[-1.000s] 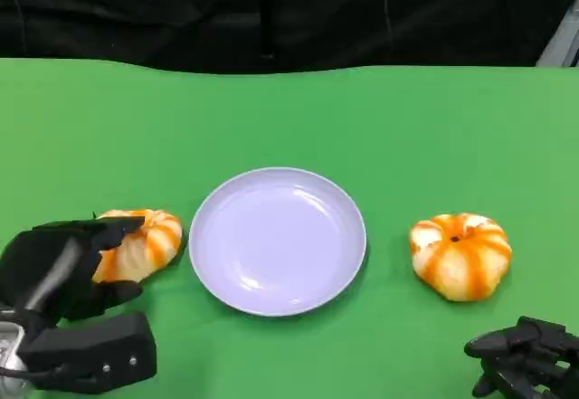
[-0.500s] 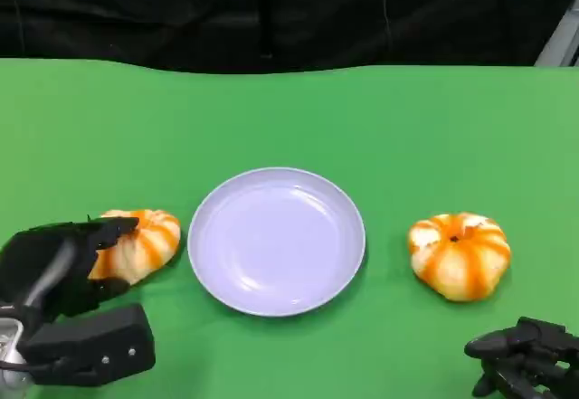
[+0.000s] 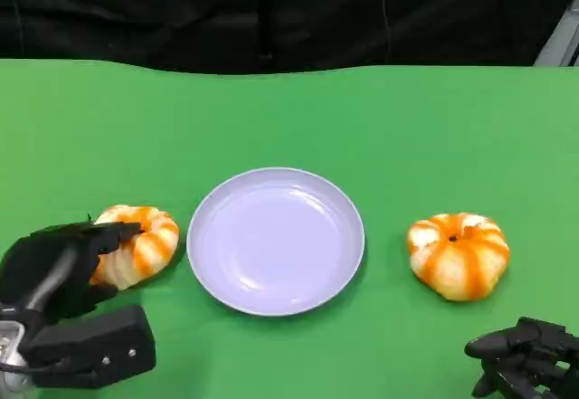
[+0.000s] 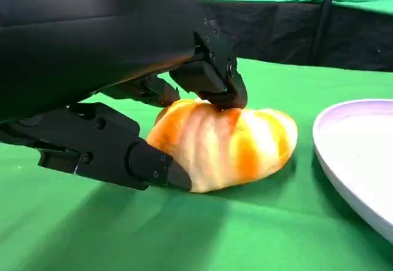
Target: Grasp the bread from the table and place it into the plate.
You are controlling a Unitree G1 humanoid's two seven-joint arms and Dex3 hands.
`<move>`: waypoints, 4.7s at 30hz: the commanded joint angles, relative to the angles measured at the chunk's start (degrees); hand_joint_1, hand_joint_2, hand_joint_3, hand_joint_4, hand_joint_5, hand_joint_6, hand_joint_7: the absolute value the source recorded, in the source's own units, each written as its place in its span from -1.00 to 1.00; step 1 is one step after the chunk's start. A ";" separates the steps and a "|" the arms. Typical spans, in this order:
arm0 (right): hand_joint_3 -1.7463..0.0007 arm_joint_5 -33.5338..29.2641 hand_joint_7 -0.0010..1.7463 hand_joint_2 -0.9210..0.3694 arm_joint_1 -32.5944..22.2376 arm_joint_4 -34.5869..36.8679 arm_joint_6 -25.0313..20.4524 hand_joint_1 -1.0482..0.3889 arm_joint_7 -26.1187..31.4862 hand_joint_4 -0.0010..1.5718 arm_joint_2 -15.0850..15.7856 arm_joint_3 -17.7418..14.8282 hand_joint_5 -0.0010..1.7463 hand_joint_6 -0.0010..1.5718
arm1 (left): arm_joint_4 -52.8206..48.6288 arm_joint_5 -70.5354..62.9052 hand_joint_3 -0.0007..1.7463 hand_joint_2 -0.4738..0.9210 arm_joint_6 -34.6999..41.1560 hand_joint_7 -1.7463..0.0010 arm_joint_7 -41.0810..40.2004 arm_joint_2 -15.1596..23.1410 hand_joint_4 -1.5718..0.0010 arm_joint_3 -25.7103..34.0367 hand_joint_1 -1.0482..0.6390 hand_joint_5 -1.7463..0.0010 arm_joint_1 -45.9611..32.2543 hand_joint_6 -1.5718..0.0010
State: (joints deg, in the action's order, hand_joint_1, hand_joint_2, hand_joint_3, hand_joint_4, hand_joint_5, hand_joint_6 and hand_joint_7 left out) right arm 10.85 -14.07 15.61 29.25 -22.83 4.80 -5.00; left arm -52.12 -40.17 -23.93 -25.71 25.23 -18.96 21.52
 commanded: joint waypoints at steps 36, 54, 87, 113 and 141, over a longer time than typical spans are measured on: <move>0.57 0.10 -0.39 -1.00 0.47 1.14 1.26 0.45 0.41 -0.09 0.38 -0.22 0.52 0.24 | -1.82 0.92 -1.00 0.96 1.83 -0.13 -9.04 -0.42 0.41 -0.27 0.13 -0.68 1.43 0.01; 0.55 0.03 -0.38 -1.00 0.54 1.83 1.86 0.46 0.50 -0.08 0.41 -0.19 0.52 0.24 | 12.79 1.11 -1.00 0.92 0.79 0.20 -11.90 0.97 0.27 2.85 0.17 -0.53 -5.36 -0.23; 0.55 -0.21 -0.38 -1.00 0.68 1.85 2.02 0.47 0.98 -0.08 0.29 0.07 0.53 0.25 | 34.28 1.04 -0.99 0.93 -0.82 0.83 -2.58 -2.82 0.19 4.57 0.18 -0.34 -13.42 -0.60; 0.54 -0.70 -0.38 -1.00 0.34 1.02 2.09 0.47 2.35 -0.09 0.20 1.07 0.53 0.24 | 22.47 -0.14 -1.00 0.95 -1.17 0.93 0.65 -7.76 0.21 -0.68 0.20 -0.28 -3.20 -0.60; 0.56 -2.30 -0.36 -1.00 0.28 0.61 1.91 0.44 4.00 -0.07 -0.20 1.62 0.53 0.25 | 11.48 -0.79 -1.00 0.97 -3.60 0.99 -0.74 -10.22 0.22 -4.85 0.16 -0.20 3.60 -0.58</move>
State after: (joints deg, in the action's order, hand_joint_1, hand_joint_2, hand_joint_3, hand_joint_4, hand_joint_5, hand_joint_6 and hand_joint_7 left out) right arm 8.52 -13.53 16.70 30.83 -19.15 4.50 -3.37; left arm -40.00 -40.86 -27.17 -25.72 14.39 -23.95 23.79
